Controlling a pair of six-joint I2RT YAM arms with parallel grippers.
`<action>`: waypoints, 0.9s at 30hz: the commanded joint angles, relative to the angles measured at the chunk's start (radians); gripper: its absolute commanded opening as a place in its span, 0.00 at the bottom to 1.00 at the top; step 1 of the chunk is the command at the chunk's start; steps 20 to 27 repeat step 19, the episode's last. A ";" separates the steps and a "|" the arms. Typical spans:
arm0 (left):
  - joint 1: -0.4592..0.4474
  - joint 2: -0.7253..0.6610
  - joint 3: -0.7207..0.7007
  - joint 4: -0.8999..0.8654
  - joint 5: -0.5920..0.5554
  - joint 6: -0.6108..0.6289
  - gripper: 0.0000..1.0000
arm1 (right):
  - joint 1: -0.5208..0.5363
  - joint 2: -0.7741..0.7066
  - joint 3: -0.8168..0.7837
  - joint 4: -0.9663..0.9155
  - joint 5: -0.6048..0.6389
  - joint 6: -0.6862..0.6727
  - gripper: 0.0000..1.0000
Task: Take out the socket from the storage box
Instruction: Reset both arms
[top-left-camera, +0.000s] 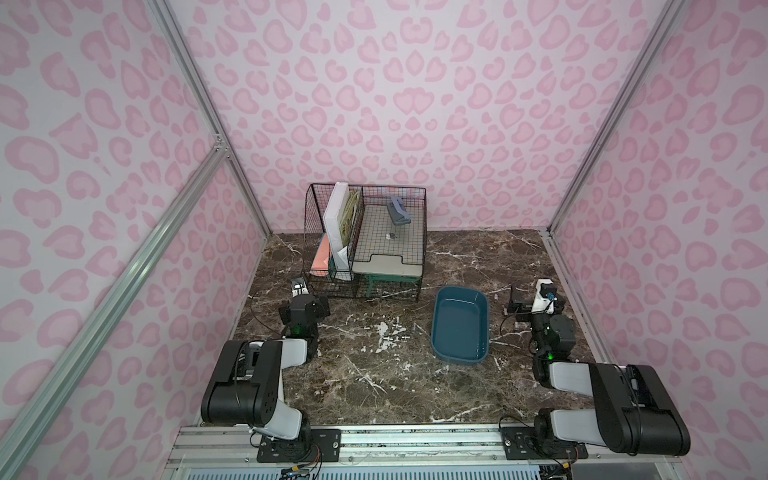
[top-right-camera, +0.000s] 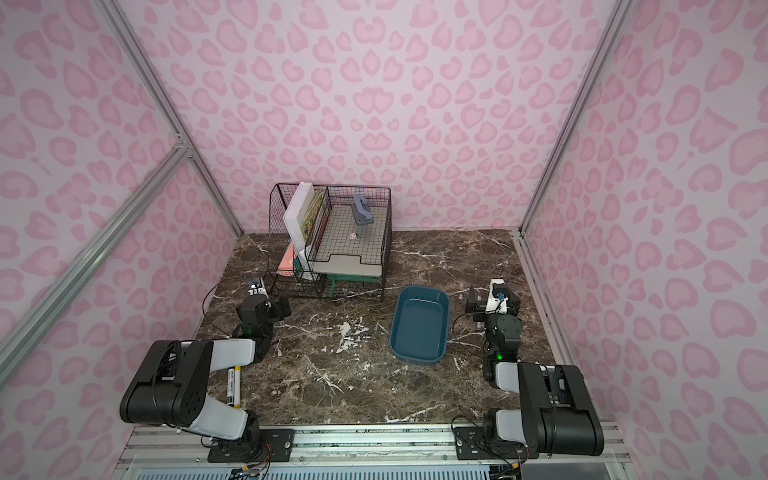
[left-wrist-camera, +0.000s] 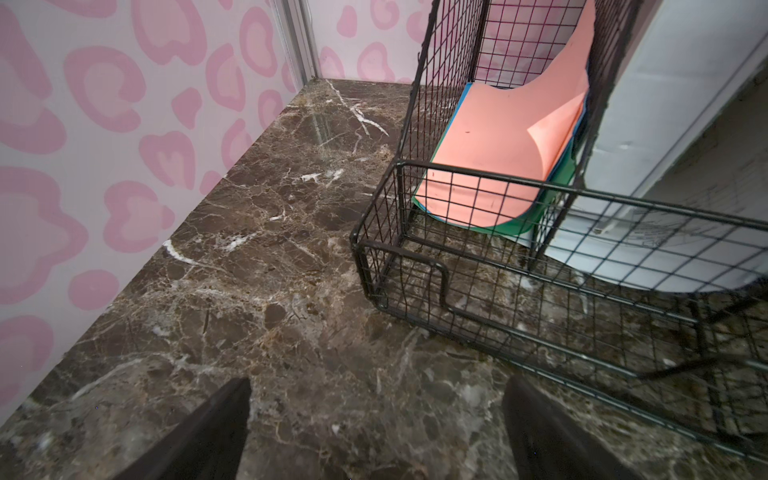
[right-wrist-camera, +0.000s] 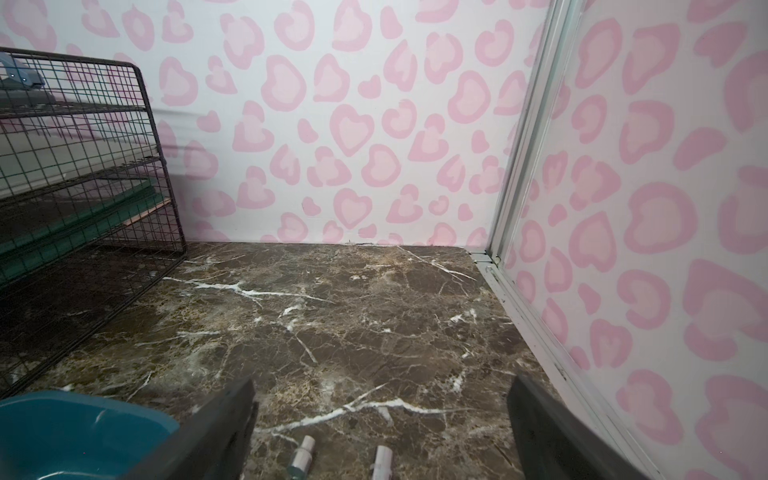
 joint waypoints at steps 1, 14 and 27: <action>-0.002 -0.024 -0.060 0.123 0.056 0.029 0.99 | 0.002 -0.006 -0.013 0.083 -0.010 -0.012 0.99; -0.005 0.013 0.039 -0.020 0.045 0.032 0.99 | -0.003 0.026 0.064 -0.025 0.009 0.001 0.99; 0.009 0.014 0.049 -0.037 0.079 0.029 0.99 | -0.008 0.024 0.062 -0.024 -0.002 0.002 0.99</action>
